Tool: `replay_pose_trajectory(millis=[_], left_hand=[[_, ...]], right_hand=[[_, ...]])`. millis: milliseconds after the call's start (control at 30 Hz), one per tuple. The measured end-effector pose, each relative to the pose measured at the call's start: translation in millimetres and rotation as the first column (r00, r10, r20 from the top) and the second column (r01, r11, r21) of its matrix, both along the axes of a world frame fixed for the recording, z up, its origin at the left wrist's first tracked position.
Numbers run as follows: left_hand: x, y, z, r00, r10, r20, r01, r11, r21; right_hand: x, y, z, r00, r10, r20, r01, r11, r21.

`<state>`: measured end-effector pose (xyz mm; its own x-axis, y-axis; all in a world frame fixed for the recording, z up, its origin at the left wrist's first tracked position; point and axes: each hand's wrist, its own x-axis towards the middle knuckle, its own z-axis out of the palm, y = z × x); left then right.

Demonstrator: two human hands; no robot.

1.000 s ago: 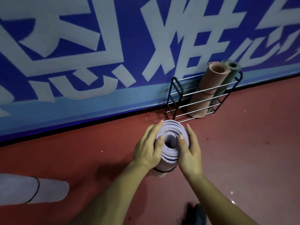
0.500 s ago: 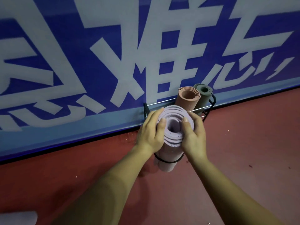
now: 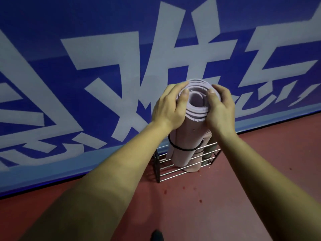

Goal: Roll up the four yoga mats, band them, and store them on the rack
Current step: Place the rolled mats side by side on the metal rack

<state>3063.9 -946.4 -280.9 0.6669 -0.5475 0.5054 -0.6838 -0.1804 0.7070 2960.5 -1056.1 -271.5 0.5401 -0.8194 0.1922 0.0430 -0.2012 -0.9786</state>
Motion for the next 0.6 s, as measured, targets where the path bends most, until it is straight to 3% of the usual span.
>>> replay_pose_trajectory(millis=[267, 600], left_hand=[[69, -49, 16, 0.999, 0.034, 0.015, -0.034, 0.999, 0.020], [84, -93, -29, 0.988, 0.122, -0.096, -0.105, 0.980, 0.170]], right_hand=[[77, -57, 15, 0.999, 0.036, 0.015, -0.036, 0.999, 0.028], [108, -120, -42, 0.975, 0.220, -0.030, -0.215, 0.969, 0.120]])
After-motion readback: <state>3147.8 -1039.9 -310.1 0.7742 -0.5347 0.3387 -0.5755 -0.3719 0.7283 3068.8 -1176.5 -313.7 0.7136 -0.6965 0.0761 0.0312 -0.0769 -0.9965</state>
